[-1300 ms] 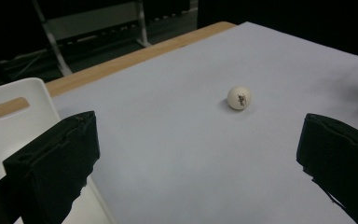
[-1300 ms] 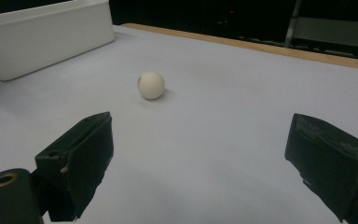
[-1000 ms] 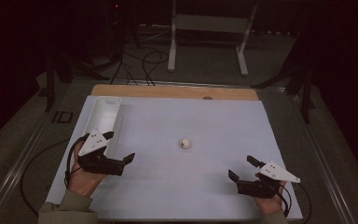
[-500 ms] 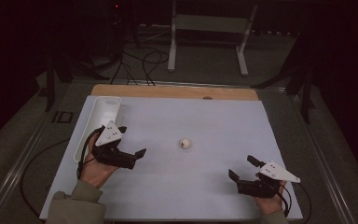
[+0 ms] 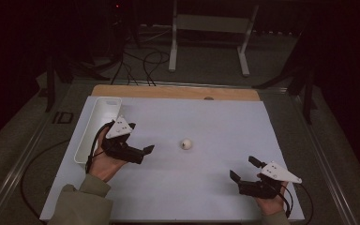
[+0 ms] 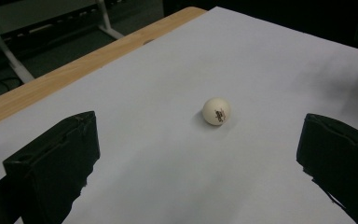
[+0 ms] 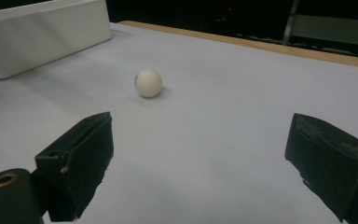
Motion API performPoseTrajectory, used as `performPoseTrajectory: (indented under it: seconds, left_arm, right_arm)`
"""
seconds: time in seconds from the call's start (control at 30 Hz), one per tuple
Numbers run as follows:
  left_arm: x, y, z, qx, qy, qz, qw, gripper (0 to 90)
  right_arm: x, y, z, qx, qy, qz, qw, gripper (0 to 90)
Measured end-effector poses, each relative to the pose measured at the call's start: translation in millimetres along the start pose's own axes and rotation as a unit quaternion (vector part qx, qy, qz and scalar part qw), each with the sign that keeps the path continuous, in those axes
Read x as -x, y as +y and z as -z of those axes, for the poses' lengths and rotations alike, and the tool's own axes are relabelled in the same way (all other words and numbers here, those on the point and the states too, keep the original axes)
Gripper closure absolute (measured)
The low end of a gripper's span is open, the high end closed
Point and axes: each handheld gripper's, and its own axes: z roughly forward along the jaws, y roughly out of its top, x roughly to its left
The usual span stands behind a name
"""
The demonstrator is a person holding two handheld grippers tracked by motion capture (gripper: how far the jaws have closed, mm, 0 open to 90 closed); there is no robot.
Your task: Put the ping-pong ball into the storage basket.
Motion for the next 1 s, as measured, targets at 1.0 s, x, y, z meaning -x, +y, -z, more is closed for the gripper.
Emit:
performPoseTrajectory:
  seconds: [1.0]
  left_arm:
    - [12.4,27.8,-52.3,-0.046,-0.019,-0.029,0.9983,0.0]
  right_arm:
    - [1.3,-0.3,0.6,0.002,-0.004,-0.001,1.0,7.2]
